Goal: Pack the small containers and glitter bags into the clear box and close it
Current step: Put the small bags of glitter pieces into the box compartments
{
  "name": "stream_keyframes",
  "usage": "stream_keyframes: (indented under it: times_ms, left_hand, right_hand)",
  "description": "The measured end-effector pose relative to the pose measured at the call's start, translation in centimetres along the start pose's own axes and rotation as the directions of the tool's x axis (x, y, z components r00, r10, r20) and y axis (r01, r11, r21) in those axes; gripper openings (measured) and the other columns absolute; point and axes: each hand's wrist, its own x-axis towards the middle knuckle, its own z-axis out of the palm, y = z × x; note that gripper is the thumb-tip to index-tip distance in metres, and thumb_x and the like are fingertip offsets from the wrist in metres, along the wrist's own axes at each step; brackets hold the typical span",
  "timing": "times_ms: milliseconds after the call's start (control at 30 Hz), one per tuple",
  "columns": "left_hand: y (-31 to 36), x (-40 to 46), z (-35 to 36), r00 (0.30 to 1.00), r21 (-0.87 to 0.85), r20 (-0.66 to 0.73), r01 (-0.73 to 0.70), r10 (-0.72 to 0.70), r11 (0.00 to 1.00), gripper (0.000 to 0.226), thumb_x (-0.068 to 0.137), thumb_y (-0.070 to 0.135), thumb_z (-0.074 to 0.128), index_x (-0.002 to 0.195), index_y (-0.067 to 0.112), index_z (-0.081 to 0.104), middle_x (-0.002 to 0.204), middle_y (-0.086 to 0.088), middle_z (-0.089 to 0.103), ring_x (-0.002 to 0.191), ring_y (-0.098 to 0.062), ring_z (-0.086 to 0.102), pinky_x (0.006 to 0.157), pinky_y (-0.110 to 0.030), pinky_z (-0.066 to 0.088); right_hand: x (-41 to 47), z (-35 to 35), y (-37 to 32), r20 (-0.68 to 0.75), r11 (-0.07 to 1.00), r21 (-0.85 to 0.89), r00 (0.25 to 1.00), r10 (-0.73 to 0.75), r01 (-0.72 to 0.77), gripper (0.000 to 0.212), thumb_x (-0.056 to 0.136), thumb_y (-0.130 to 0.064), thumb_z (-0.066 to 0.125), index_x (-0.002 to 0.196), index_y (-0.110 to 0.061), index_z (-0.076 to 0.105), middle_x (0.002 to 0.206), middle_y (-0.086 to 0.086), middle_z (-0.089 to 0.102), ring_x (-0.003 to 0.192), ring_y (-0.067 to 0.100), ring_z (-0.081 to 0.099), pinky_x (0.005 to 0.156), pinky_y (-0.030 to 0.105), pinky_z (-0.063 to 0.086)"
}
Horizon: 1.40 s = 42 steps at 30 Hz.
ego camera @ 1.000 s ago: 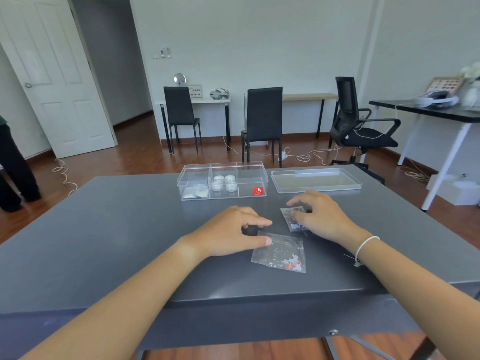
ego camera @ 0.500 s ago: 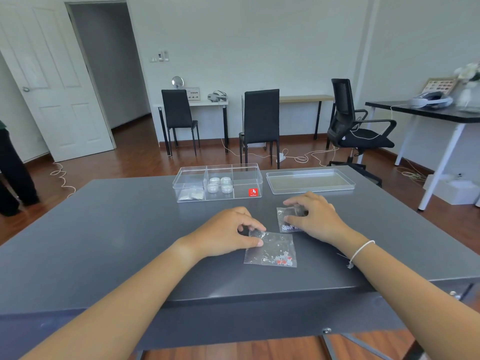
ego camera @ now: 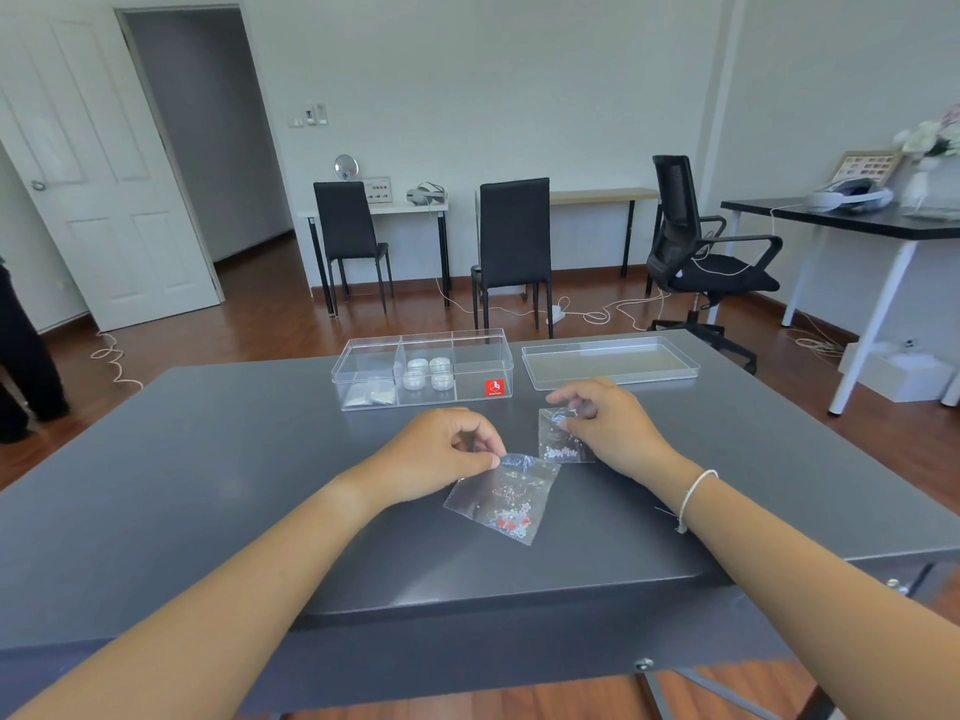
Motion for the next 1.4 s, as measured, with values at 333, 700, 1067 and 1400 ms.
stream_keyframes:
  times_ms: [333, 700, 1067, 1400]
  left_hand:
    - [1.6, 2.4, -4.5, 0.988, -0.108, -0.146, 0.032, -0.048, 0.994, 0.014, 0.081, 0.015, 0.065, 0.074, 0.027, 0.066, 0.074, 0.007, 0.06, 0.065, -0.001, 0.053, 0.061, -0.011, 0.041]
    - [2.0, 8.4, -8.7, 0.897, -0.078, -0.432, 0.068, -0.096, 0.995, 0.013, 0.082, 0.014, 0.063, 0.078, 0.025, 0.067, 0.082, 0.009, 0.064, 0.072, -0.002, 0.055, 0.066, -0.015, 0.04]
    - [0.0, 12.4, -7.3, 0.889, 0.054, -0.427, 0.207, -0.165, 0.977, 0.014, 0.083, 0.012, 0.058, 0.088, 0.016, 0.071, 0.092, 0.002, 0.064, 0.089, -0.012, 0.056, 0.081, -0.024, 0.039]
    - [-0.3, 13.9, -5.7, 0.906, 0.222, -0.383, 0.281, -0.182, 0.934, 0.017, 0.083, 0.01, 0.054, 0.081, 0.014, 0.071, 0.089, 0.002, 0.062, 0.083, -0.019, 0.058, 0.084, -0.03, 0.048]
  right_hand:
    - [0.8, 0.6, 0.1, -0.009, 0.986, 0.156, 0.999, 0.053, -0.051, 0.026, 0.083, -0.002, 0.062, 0.101, -0.021, 0.064, 0.099, 0.004, 0.055, 0.083, 0.022, 0.057, 0.055, 0.0, 0.04]
    - [1.1, 0.6, 0.5, -0.005, 0.963, 0.262, 0.998, 0.064, -0.061, 0.026, 0.084, 0.0, 0.06, 0.094, -0.024, 0.062, 0.091, 0.0, 0.053, 0.073, 0.017, 0.054, 0.052, 0.0, 0.04]
    - [1.1, 0.6, 0.5, 0.011, 0.957, 0.283, 0.998, 0.061, -0.061, 0.027, 0.083, -0.003, 0.061, 0.092, -0.029, 0.06, 0.086, -0.006, 0.05, 0.064, 0.008, 0.049, 0.049, 0.005, 0.042]
    - [1.2, 0.8, 0.7, 0.011, 0.951, 0.305, 0.999, 0.043, -0.044, 0.028, 0.083, -0.002, 0.061, 0.091, -0.029, 0.06, 0.084, -0.006, 0.05, 0.065, 0.016, 0.051, 0.046, 0.006, 0.042]
